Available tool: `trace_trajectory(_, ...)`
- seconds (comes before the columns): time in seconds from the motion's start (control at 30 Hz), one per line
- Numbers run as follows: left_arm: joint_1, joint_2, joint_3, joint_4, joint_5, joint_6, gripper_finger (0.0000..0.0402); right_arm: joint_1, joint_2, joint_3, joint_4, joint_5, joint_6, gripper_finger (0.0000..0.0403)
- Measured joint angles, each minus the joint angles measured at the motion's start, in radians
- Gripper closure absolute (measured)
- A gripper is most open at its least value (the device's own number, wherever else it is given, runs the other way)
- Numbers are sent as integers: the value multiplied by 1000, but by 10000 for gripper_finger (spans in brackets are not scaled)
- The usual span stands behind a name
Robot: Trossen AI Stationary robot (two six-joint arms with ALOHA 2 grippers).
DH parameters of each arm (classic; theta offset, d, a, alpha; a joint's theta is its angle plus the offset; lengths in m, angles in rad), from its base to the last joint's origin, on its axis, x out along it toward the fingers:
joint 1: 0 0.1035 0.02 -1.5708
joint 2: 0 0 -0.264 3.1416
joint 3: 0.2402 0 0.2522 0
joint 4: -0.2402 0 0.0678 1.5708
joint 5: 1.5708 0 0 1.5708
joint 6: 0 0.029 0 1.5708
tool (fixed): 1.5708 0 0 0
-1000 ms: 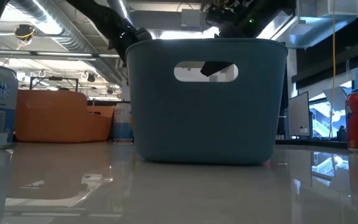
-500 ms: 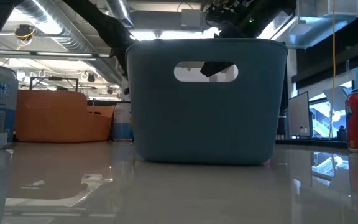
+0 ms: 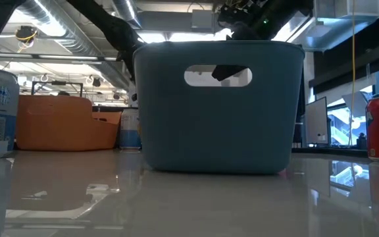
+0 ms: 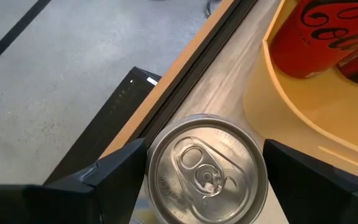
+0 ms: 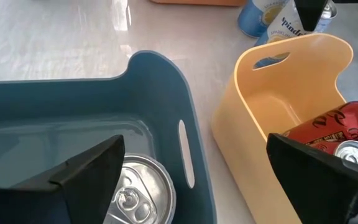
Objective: Sort soda cans
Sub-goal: Put the top right white soda can into the blue bin
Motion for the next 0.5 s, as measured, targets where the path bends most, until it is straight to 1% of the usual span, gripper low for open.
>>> trace_trajectory(0.3, 0, 1, -3, 37, 0, 17, 95, 0, 0, 0, 0, 0, 0, 13)
trace_trajectory(0.5, 0, 2, -3, 46, -12, -68, 95, 0, 0, 0, 1, 0, 0, 13)
